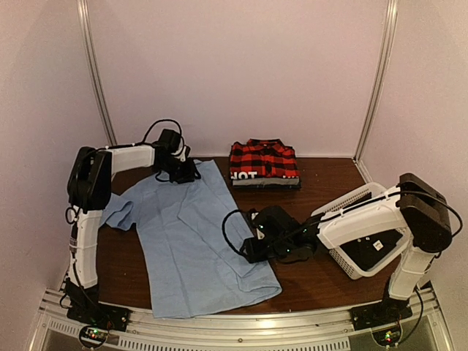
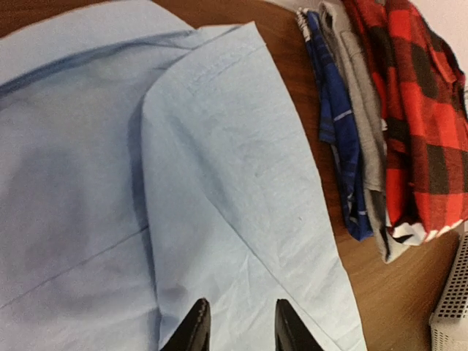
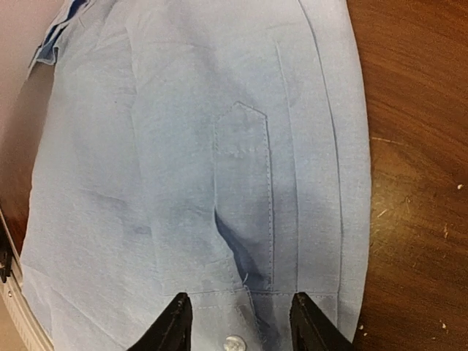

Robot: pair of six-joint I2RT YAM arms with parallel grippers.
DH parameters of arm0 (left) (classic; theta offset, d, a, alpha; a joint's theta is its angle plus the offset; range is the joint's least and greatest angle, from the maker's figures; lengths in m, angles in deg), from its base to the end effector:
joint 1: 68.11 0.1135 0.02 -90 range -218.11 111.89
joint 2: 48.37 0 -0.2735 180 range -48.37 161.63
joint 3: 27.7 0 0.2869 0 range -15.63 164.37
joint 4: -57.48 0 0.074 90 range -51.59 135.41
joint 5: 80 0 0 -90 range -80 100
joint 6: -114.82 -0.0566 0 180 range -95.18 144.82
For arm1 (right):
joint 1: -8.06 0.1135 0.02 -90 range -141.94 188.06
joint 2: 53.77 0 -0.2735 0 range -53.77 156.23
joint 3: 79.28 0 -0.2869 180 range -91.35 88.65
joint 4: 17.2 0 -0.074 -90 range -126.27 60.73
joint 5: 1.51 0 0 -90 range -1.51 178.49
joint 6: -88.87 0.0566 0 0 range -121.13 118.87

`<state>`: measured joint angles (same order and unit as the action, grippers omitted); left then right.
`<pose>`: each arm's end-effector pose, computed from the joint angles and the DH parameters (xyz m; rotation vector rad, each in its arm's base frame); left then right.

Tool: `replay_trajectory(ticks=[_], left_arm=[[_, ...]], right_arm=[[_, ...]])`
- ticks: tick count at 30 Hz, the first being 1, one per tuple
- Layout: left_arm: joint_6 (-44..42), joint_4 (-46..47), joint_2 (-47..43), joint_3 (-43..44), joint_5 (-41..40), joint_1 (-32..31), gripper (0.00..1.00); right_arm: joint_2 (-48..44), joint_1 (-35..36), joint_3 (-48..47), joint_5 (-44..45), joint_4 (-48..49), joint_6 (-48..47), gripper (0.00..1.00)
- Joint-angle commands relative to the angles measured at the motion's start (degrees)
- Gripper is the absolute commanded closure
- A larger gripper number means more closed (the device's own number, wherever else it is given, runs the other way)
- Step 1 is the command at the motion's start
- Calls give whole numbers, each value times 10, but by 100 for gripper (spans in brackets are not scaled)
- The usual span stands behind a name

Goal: Fold and stack the long sleeve shirts
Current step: Move the 1/3-folded shirt to the center of the board, then pick up the sleeve from the corner of the board.

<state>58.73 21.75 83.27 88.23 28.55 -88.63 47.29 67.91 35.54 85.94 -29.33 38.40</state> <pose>0.5158 -0.2123 0.1404 -0.1542 2.5758 -0.7863 0.1948 0.3405 0.1167 -0.4781 2.5426 0.7943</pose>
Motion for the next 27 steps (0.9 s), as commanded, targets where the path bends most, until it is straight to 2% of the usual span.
replay_trajectory(ticks=[1,11,14,17,20,24,27], left_arm=[[-23,-25,-141,-69,-69,16,67],[-1,-42,-408,-337,-193,80,62],[14,-41,-483,-412,-212,126,56],[18,-36,-539,-474,-206,188,55],[17,-35,-560,-517,-213,253,54],[18,-4,-555,-565,-156,347,52],[15,22,-530,-582,-121,377,52]], right_arm=[[-62,-1,-20,33,-15,-31,52],[-182,-4,-7,92,7,-61,42],[-227,-4,11,101,39,-64,39],[-273,-6,28,109,62,-66,32],[-309,-7,41,122,71,-71,27],[-355,-9,58,143,78,-77,20],[-386,-15,73,150,83,-82,14]])
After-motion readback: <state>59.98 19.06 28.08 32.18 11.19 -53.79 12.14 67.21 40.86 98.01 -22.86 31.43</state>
